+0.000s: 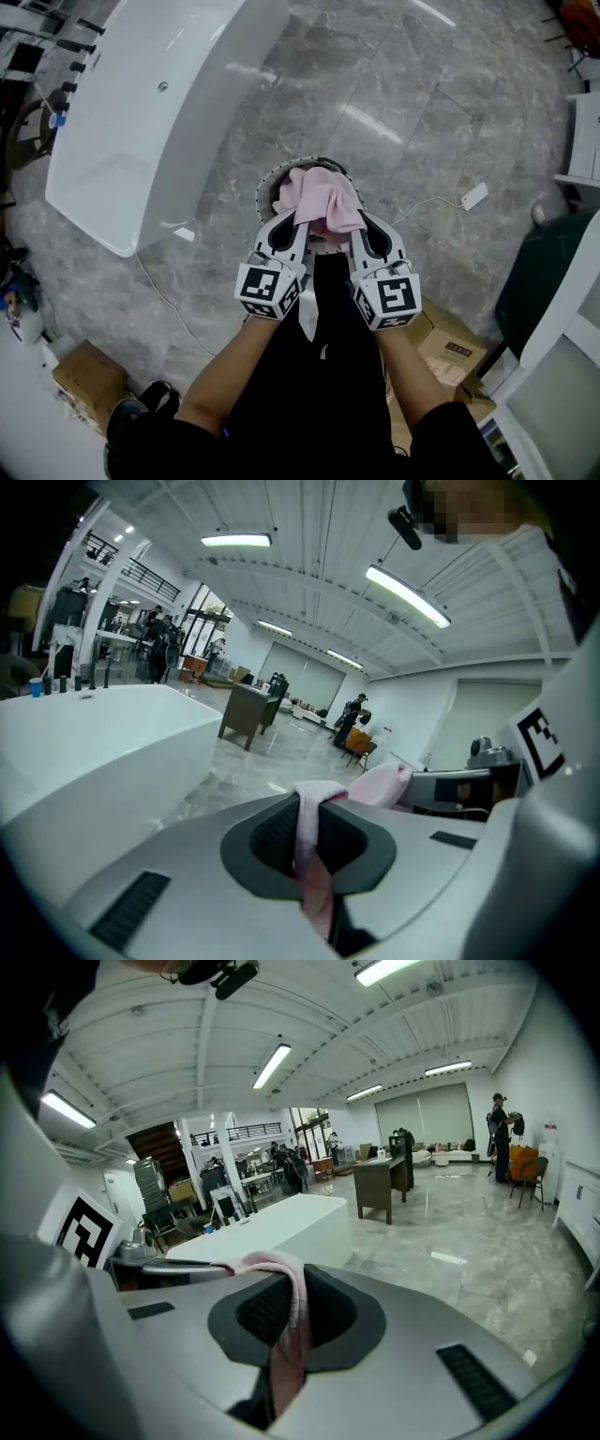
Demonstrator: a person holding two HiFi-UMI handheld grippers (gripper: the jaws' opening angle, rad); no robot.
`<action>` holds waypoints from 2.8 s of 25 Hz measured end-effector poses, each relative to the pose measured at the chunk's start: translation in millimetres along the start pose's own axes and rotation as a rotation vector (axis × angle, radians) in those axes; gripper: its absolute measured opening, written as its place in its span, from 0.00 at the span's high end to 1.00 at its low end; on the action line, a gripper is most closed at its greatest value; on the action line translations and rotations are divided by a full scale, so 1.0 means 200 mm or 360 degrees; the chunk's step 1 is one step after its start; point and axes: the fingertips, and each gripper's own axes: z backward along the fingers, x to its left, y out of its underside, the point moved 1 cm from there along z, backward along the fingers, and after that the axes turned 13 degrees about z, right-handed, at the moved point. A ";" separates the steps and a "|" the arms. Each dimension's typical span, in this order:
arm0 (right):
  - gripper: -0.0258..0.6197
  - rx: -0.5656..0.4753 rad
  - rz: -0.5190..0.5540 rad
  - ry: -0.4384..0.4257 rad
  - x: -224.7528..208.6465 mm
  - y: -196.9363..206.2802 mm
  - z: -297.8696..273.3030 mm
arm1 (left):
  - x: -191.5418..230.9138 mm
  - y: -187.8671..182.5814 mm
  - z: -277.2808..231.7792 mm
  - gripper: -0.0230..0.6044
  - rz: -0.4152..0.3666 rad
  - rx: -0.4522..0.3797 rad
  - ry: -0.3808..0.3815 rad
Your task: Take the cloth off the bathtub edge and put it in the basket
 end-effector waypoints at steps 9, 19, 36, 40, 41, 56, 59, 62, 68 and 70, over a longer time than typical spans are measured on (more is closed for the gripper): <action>0.90 0.0187 0.0036 -0.0231 0.09 0.52 -0.31 | 0.31 0.47 -0.23 0.93 -0.0013 0.0122 -0.0260; 0.90 0.0347 0.0062 -0.0281 0.08 1.07 -0.64 | 0.73 0.88 -0.39 0.93 0.0247 0.0128 -0.0351; 0.90 0.0578 -0.0043 -0.0261 0.09 1.61 -0.99 | 1.10 1.28 -0.52 0.93 0.0211 0.0456 -0.0182; 0.90 0.0589 -0.0078 -0.0278 0.08 1.66 -1.02 | 1.14 1.33 -0.53 0.74 0.0276 0.0508 -0.0165; 0.90 0.0589 -0.0071 -0.0279 0.07 1.67 -1.02 | 1.14 1.33 -0.53 0.69 0.0284 0.0506 -0.0165; 0.68 0.0695 -0.0148 -0.0250 0.06 1.79 -0.81 | 1.00 1.36 -0.50 0.55 0.0215 0.0457 -0.0056; 0.68 0.0731 -0.0161 -0.0249 0.07 1.85 -0.75 | 1.00 1.36 -0.49 0.55 0.0216 0.0449 -0.0044; 0.68 0.0787 -0.0151 -0.0249 0.08 1.94 -0.69 | 1.00 1.38 -0.49 0.55 0.0208 0.0468 -0.0020; 0.68 0.0890 -0.0170 -0.0252 0.09 2.09 -0.55 | 0.97 1.39 -0.42 0.56 0.0178 0.0453 0.0041; 0.69 0.0902 -0.0171 -0.0195 0.07 2.13 -0.50 | 0.98 1.38 -0.39 0.67 0.0143 0.0426 0.0032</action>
